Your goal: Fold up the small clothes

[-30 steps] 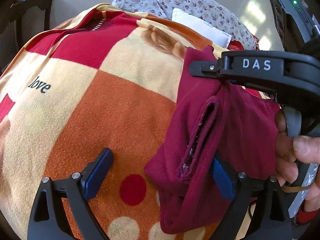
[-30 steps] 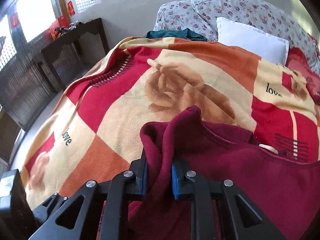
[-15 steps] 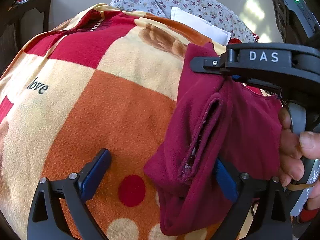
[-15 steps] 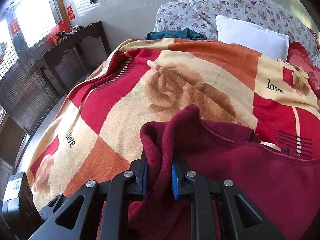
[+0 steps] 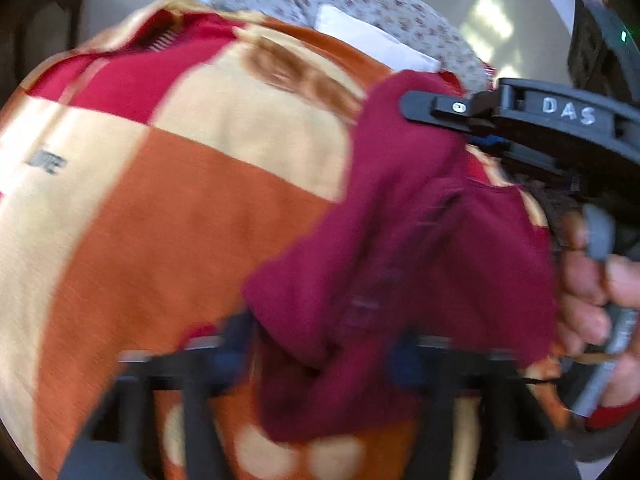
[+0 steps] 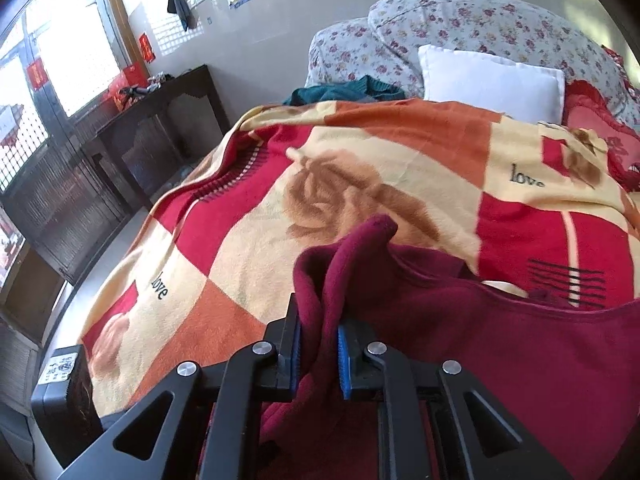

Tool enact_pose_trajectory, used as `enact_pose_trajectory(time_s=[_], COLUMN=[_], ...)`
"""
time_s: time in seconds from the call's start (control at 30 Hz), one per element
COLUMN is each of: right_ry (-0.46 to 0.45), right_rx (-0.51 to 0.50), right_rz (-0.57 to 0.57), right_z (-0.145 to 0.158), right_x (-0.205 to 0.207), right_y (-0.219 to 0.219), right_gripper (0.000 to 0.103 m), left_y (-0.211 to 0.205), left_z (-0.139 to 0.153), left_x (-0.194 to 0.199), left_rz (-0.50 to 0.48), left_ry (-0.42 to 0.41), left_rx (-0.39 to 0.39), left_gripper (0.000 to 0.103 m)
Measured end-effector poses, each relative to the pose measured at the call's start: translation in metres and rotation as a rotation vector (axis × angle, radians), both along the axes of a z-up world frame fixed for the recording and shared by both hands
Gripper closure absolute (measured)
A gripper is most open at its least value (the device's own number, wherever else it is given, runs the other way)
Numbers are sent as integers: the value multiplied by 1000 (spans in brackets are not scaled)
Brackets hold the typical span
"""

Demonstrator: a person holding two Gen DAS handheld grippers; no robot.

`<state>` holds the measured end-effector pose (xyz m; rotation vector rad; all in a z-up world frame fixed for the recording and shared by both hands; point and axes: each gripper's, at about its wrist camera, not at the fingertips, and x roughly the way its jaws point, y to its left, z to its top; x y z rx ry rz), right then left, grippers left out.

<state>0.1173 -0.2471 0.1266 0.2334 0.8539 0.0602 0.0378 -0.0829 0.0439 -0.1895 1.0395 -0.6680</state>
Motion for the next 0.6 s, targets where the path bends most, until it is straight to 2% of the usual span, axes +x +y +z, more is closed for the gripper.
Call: enact_pose_trajectory(time_s=[0.1, 0.2, 0.37, 0.47, 0.6], right_ry=[-31, -73, -116, -103, -49], right_rx=[-6, -10, -79, -135, -168], right_rz=[-10, -28, -85, -124, -188], right_z=[13, 34, 67, 73, 56], right_x=[-16, -34, -69, -88, -113], right_y=[-14, -34, -81, -113, -161], right_gripper=[89, 89, 89, 89, 89], left_y=[-11, -29, -95, -144, -204], left_z=[26, 58, 102, 108, 86], left_x=[-15, -35, -78, -99, -111], left_rz=[-13, -35, -173, -260, -342], left_ry=[-58, -111, -221, -249, -218], left_rx=[-2, -16, 6, 22, 55], left_gripper=[74, 75, 75, 75, 75])
